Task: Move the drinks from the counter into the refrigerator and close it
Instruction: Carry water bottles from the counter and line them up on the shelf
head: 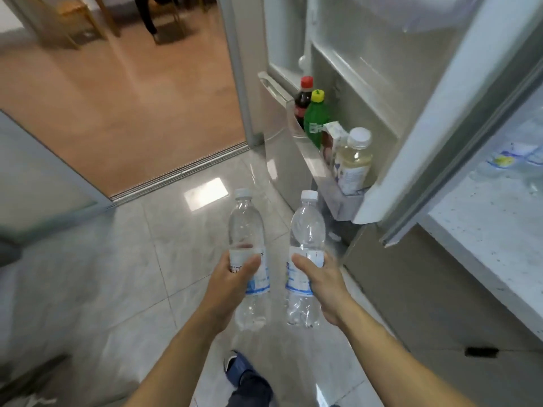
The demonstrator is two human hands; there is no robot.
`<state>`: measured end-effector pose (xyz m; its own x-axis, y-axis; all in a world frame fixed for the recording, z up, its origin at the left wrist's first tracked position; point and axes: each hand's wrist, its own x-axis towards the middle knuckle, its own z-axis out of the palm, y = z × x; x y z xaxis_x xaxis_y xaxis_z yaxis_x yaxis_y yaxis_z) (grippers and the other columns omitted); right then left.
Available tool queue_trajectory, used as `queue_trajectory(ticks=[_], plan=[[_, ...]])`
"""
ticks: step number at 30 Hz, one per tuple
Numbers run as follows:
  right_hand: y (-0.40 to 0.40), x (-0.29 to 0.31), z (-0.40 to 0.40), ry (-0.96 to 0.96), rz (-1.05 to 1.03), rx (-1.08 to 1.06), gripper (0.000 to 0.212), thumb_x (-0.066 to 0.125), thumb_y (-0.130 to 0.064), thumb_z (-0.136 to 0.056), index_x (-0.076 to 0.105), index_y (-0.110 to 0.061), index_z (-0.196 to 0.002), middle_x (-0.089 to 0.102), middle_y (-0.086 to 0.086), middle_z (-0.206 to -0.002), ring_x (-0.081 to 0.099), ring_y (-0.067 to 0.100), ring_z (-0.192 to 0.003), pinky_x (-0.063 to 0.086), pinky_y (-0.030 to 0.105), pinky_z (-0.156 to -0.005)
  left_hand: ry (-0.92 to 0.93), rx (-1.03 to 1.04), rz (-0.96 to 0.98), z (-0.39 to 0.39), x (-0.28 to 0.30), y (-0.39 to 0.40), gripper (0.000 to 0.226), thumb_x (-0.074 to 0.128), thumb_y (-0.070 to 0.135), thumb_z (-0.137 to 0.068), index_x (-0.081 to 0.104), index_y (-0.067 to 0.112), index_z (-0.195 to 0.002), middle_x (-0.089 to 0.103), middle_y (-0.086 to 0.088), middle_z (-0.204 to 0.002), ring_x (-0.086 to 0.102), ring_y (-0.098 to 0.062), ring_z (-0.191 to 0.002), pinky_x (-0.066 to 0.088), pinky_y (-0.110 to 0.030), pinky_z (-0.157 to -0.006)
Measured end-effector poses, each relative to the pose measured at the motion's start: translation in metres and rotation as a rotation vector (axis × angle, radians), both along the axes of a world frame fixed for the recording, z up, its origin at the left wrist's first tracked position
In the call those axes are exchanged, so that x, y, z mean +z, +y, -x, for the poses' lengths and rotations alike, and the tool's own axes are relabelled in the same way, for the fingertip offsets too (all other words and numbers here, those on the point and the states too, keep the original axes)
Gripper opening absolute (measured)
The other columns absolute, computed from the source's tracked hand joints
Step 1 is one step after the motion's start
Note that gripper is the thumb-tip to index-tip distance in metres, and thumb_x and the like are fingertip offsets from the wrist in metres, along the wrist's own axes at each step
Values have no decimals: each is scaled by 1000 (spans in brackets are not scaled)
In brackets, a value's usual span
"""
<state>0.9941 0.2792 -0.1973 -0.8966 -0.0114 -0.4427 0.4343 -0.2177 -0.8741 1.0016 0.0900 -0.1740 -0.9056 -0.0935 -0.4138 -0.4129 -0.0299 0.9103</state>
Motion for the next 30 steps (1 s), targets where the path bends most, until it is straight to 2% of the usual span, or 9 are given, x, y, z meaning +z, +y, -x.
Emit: queue_trajectory(ticks=[3,6,8,11,15,19,23,28,30], plan=[[-51,10,31,44,-31,38,44,78,-42,-70,67,-25,-108,77,3,-98,75,21,-88,59,28,-67,56,1,12,24,6,-51,39,71,42,-83,60,27,-118,75,-1,-102,75,-20,-88,61,-33,-69],[-102,21,62,93,-79,88,48,77,-48,-67,67,-27,-109,77,-1,-98,75,19,-88,58,24,-65,87,41,-10,48,15,-102,38,69,42,-84,58,29,-118,75,1,-99,75,-18,-86,60,-29,-65],[-134,27,82,123,-100,108,43,77,-47,-68,67,-32,-107,77,-3,-98,75,17,-88,59,24,-66,106,74,-30,64,20,-133,40,69,44,-82,57,30,-117,76,4,-95,75,-15,-83,58,-23,-60],[-173,34,107,149,-107,134,29,77,-45,-70,68,-40,-98,77,-5,-96,75,15,-86,58,22,-64,116,115,-37,85,24,-170,40,69,47,-80,59,30,-115,76,5,-94,75,-14,-83,57,-23,-60],[-210,37,141,152,-117,164,36,76,-51,-66,67,-41,-100,77,-5,-97,75,16,-87,59,25,-65,122,151,-52,118,21,-207,26,67,38,-89,59,30,-112,75,6,-94,74,-13,-82,57,-22,-60],[-237,33,184,159,-113,195,25,77,-55,-66,67,-52,-89,77,-8,-96,75,15,-86,59,25,-63,122,148,-49,160,14,-228,28,66,39,-90,58,28,-115,75,6,-95,74,-13,-84,57,-22,-61],[-258,22,241,161,-107,161,20,77,-49,-73,67,-50,-90,77,-7,-96,75,15,-86,59,24,-63,118,99,-20,217,9,-244,26,65,38,-91,57,31,-114,74,6,-96,74,-13,-86,57,-22,-62],[-275,21,329,159,-77,126,23,73,-55,-68,68,-49,-90,77,-6,-95,75,15,-86,58,23,-63,123,16,66,310,13,-257,26,64,40,-91,56,33,-115,73,8,-100,73,-9,-88,60,-26,-69],[-276,25,364,152,-73,108,26,73,-53,-70,69,-44,-94,77,-4,-96,75,17,-86,59,24,-64,117,-9,64,348,19,-260,27,65,39,-91,56,32,-115,73,6,-102,73,-10,-89,60,-26,-70]])
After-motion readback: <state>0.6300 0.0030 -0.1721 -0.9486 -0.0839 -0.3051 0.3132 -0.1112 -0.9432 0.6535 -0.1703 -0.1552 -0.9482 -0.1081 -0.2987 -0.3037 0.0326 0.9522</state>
